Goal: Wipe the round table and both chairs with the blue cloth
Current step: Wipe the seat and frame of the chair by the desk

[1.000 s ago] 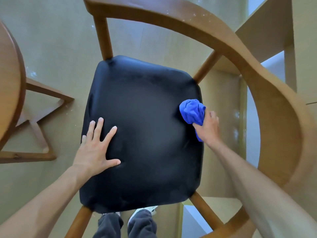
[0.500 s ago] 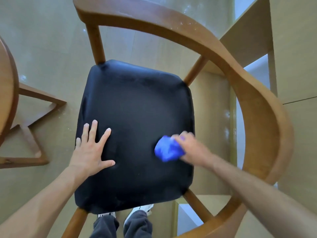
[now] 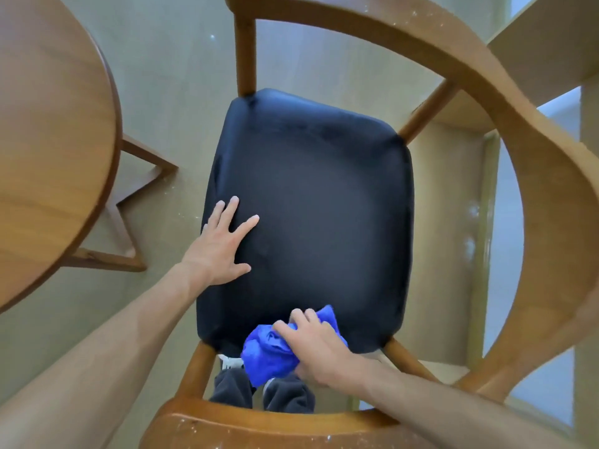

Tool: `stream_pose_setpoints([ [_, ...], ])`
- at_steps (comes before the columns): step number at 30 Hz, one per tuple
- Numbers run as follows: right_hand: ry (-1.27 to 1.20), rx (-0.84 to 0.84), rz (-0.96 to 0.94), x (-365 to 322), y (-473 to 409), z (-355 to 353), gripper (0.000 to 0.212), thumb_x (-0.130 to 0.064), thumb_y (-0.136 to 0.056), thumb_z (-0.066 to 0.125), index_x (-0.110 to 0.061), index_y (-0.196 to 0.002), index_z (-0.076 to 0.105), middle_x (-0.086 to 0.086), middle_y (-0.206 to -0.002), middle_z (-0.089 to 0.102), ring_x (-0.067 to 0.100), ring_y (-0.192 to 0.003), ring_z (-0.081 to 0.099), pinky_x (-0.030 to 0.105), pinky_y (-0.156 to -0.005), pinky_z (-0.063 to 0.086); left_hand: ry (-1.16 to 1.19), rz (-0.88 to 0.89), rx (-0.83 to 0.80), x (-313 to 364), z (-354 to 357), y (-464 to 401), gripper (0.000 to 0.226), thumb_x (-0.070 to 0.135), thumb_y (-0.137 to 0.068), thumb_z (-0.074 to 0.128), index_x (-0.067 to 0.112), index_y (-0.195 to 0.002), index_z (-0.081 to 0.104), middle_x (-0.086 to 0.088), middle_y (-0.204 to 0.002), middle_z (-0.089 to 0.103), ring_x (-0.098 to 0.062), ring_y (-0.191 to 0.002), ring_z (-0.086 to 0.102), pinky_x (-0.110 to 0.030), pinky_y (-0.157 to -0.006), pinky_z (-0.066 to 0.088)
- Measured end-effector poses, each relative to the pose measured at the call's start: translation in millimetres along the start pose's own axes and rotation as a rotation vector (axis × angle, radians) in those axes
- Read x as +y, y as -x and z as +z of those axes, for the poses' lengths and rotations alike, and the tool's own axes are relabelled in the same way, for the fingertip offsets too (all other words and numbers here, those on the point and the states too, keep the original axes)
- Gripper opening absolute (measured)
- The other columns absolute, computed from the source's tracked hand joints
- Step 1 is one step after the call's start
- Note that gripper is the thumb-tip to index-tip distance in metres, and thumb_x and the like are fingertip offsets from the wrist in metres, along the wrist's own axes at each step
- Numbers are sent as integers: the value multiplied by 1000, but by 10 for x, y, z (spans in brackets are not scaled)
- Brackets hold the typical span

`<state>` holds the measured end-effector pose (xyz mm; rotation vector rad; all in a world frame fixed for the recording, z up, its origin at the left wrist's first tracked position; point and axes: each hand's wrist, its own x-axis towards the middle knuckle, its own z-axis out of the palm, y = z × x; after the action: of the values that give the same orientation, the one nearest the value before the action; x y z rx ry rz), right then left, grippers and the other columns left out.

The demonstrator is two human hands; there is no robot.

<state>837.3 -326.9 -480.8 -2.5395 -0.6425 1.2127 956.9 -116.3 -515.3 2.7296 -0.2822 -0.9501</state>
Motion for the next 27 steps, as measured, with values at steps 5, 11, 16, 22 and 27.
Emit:
stream_pose_setpoints([
  [5,284,280,-238,-732,-692,-140,59,-21,-63,74,-26,-119,54,8,-104,54,26,-87,51,34,-56,40,57,31,-10,-130,-54,3,89,45,-81,70,37,-152,17,5,-159,-24,-17,-147,-19,-42,-110,34],
  [11,568,79,-550,-130,-396,-33,53,-19,-62,73,-33,-111,57,3,-101,55,24,-83,50,31,-57,38,-45,23,12,-71,89,2,112,54,-69,78,28,-153,9,-5,-157,-30,-28,-146,-24,-48,-113,30],
  [16,818,-217,-573,1081,356,-419,40,-28,-54,82,-38,-88,61,-4,-93,58,20,-82,57,29,-62,47,-64,17,-3,-52,84,-11,112,54,-71,77,28,-153,6,-6,-156,-32,-30,-145,-26,-49,-117,24],
  [22,844,-302,-499,1209,158,-647,37,-11,-72,64,-26,-103,52,8,-106,51,31,-96,49,38,-69,41,-86,0,-8,-24,112,-33,111,53,-71,77,27,-153,7,-8,-155,-32,-32,-144,-27,-51,-118,19],
  [27,632,13,-560,595,-53,-290,44,-18,-66,71,-30,-106,56,3,-98,54,25,-83,51,32,-59,43,-79,-12,-20,8,111,-37,111,51,-71,78,27,-153,7,-7,-155,-33,-31,-144,-28,-52,-119,17],
])
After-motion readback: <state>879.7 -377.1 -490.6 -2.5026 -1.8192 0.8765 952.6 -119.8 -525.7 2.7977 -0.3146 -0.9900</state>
